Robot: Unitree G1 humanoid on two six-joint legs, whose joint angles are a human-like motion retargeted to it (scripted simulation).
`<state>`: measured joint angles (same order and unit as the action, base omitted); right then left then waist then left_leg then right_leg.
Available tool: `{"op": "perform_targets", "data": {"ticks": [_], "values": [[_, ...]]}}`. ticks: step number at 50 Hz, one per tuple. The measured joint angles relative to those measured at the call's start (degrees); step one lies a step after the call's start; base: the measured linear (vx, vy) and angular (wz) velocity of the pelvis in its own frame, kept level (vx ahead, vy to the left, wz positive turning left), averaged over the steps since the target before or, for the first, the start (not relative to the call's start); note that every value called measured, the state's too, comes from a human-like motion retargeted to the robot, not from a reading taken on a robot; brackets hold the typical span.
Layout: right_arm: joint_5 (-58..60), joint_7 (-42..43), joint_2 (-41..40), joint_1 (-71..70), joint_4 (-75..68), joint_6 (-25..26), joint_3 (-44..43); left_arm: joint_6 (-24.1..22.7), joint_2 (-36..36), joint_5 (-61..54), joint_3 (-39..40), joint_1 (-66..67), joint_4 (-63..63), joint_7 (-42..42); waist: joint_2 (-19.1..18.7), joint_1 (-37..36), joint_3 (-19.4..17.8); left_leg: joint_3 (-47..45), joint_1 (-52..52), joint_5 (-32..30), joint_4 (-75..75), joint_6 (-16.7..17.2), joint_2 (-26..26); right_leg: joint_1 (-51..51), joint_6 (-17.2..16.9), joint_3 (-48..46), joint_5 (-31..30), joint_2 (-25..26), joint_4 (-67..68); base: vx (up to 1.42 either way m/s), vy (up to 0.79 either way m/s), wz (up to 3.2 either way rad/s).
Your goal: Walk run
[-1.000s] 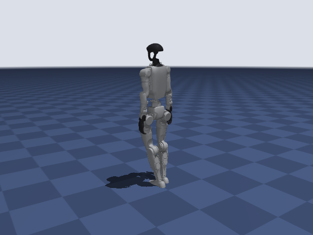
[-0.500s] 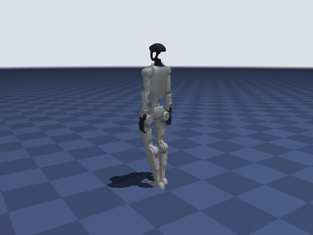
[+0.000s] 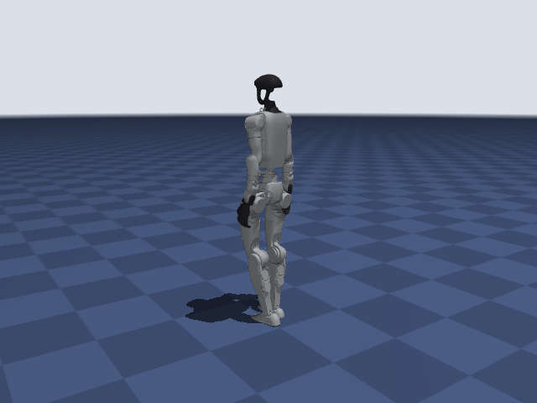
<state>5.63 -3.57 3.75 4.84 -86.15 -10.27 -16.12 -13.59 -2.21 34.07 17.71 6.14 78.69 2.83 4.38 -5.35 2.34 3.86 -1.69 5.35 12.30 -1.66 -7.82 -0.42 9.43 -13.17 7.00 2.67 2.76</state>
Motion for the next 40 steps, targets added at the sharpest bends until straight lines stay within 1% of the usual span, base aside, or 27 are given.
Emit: {"op": "perform_targets", "data": {"ticks": [2, 3, 5, 8, 12, 17, 20, 25, 30, 33, 35, 37, 40], "values": [[-1.2, -0.7, 0.2, -0.8, 1.3, -0.1, -0.1, 0.7, -0.4, 0.6, 0.6, 1.0, 1.7, 0.3, 0.7, 0.1, -0.2, 0.1, -2.4, -1.4, 4.0, 1.1, -1.2, -0.2, 0.0, -0.5, 0.5, -1.0, 0.2, -0.03, -0.08, 0.35], [-1.6, -0.9, 0.4, -1.3, 1.9, 0.0, -0.3, 1.1, -0.7, 1.2, 0.7, 1.5, 2.8, 0.4, 0.9, 0.2, -0.2, 0.1, -3.6, -1.9, 5.9, 2.3, -1.7, -0.2, 0.0, -0.8, 0.6, -1.4, 0.3, 0.00, -0.08, 0.29], [-2.1, -0.6, 0.5, -2.7, 3.0, 0.1, -0.6, 2.1, -1.3, 2.4, 0.9, 2.5, 5.0, 0.6, 1.4, 0.5, -0.3, -1.5, -5.7, -1.8, 8.7, 3.1, -1.9, -0.2, -0.1, -1.2, 0.8, -2.1, 0.3, 0.01, -0.05, 0.23], [-3.5, -0.4, 0.7, -5.4, 4.3, 0.3, -0.7, 3.4, -1.5, 3.8, 1.9, 4.0, 7.3, 0.7, 1.3, 0.3, -0.4, -4.4, -7.9, -0.6, 7.9, 2.4, -1.0, 0.2, 0.0, -1.1, 1.0, -1.7, 0.1, 0.03, -0.01, -0.05], [-5.8, -0.8, 0.9, -8.9, 6.6, 0.3, -0.6, 4.2, -1.3, 3.4, 3.3, 5.7, 8.7, 0.2, 0.5, -1.3, -1.0, -5.0, -10.3, -0.7, 3.1, 2.2, -0.5, 1.3, 0.4, -0.1, 1.1, -0.3, -0.1, 0.14, -0.03, -0.29], [-7.0, -0.5, 1.2, -11.8, 9.8, -0.3, -0.2, 4.6, -0.8, 3.0, 3.6, 6.5, 8.7, -0.1, -0.8, -2.9, -2.2, -2.3, -12.1, -3.6, -3.9, 2.8, -0.9, 4.1, 0.8, 0.6, 2.0, 1.7, -0.4, 0.19, 0.00, -0.18], [-7.7, -0.6, 1.1, -12.7, 11.6, -0.8, -0.1, 4.7, -0.6, 3.4, 3.5, 6.0, 8.2, -0.9, -1.1, -3.5, -2.6, -2.6, -13.4, -4.4, -6.4, 2.7, -1.2, 6.1, 0.7, 1.0, 2.7, 2.3, -1.1, 0.23, 0.01, -0.09], [-9.3, -1.0, 0.6, -13.6, 12.7, -1.1, 0.0, 4.3, -0.7, 2.8, 3.0, 4.4, 7.1, -2.7, -0.7, -4.1, -3.3, -2.9, -14.2, -3.8, -7.6, 2.5, -1.6, 8.9, 0.6, 0.7, 4.3, 2.8, -1.7, 0.33, 0.02, -0.03], [-9.0, -1.0, 0.1, -13.3, 11.1, -0.7, 0.7, 4.2, -0.8, 2.2, 2.7, 3.7, 6.9, -3.2, -0.6, -3.9, -2.4, -3.6, -12.9, -6.4, -5.6, 1.0, -1.0, 11.1, 0.0, 0.8, 5.7, 2.6, -1.0, 0.45, 0.07, -0.25], [-8.6, -1.3, -0.3, -12.2, 9.4, -0.4, 0.8, 4.3, -0.9, 2.9, 2.9, 3.1, 6.9, -3.3, -0.2, -4.1, -1.3, -4.9, -12.6, -7.8, -3.6, 0.1, -0.6, 11.8, -2.1, 0.4, 5.6, 1.3, 0.6, 0.42, 0.08, -0.35], [-8.4, -1.8, -0.2, -10.9, 8.6, 0.1, 1.0, 4.4, -1.2, 3.4, 3.1, 2.4, 7.0, -3.7, 0.5, -4.8, -0.8, -6.2, -12.6, -6.9, -1.6, -1.6, -1.0, 12.0, -4.8, 0.0, 4.7, -0.6, 2.1, 0.52, 0.15, -0.48], [-7.6, -2.3, -0.1, -9.0, 8.1, 0.6, 1.1, 4.7, -1.6, 3.5, 3.0, 1.4, 7.4, -3.8, 1.0, -5.8, -0.2, -7.6, -12.2, -5.6, -0.1, -3.2, -1.2, 12.1, -7.7, 0.5, 2.7, -2.3, 4.2, 0.48, 0.15, -0.52], [-5.1, -2.7, 0.3, -5.5, 7.5, 0.7, 1.2, 4.9, -2.0, 3.0, 2.8, -0.2, 8.0, -3.9, 1.0, -6.7, 1.2, -8.9, -10.3, -2.9, 0.6, -4.9, -1.0, 12.2, -11.0, 2.6, -2.2, -3.6, 7.9, 0.59, 0.18, -0.44]]}}
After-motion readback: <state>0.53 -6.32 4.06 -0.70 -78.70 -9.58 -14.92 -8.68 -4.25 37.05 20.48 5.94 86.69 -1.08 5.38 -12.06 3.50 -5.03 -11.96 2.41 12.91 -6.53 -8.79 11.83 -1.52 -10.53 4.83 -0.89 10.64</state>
